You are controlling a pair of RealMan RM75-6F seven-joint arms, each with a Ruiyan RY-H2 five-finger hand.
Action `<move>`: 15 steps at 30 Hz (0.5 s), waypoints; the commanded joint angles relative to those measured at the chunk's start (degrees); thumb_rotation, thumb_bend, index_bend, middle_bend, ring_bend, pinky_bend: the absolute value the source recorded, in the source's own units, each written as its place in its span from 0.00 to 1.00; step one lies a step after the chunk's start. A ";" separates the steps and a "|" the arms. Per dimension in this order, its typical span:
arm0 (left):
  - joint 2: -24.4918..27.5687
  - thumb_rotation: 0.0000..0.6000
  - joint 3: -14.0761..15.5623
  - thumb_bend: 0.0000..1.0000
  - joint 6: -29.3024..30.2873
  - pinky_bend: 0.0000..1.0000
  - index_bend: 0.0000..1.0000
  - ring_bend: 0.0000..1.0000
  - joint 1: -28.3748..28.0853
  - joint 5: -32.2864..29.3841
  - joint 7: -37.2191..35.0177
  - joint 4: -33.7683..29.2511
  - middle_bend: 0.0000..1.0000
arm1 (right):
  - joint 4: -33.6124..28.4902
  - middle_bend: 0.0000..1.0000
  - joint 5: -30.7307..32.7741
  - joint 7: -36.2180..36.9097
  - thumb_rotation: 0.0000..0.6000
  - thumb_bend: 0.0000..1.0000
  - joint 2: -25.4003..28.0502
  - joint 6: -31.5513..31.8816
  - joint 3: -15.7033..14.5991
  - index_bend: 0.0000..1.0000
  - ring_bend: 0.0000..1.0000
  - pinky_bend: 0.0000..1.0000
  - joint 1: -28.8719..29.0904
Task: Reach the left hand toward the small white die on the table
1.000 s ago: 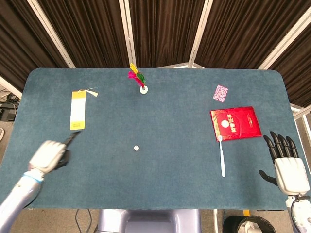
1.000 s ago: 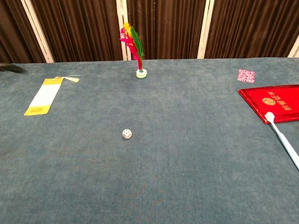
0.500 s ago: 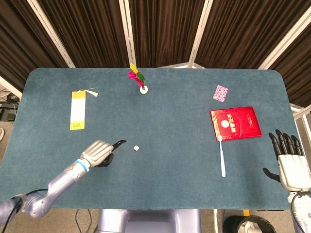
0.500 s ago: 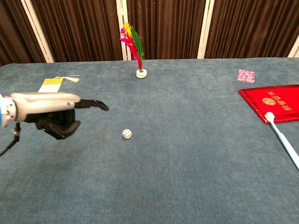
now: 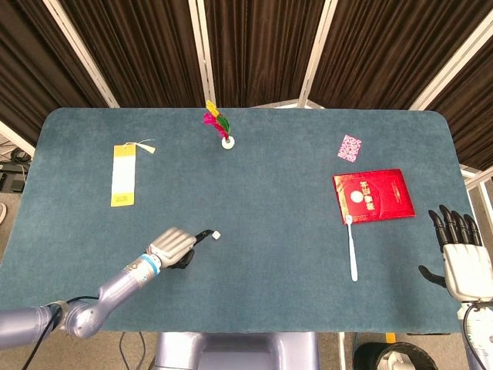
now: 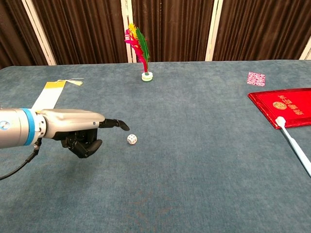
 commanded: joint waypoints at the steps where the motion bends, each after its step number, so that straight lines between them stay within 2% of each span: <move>1: -1.29 1.00 0.73 0.85 0.18 1.00 0.06 0.97 -1.44 -2.70 0.84 0.61 0.95 | -0.05 0.00 0.01 0.12 1.00 0.00 0.11 -0.11 -0.06 0.00 0.00 0.00 0.05; 15: -3.80 1.00 2.71 0.85 0.27 1.00 0.08 0.97 -4.45 -7.75 0.11 3.33 0.95 | 0.15 0.00 0.04 0.59 1.00 0.00 0.14 0.16 -0.11 0.00 0.00 0.00 0.03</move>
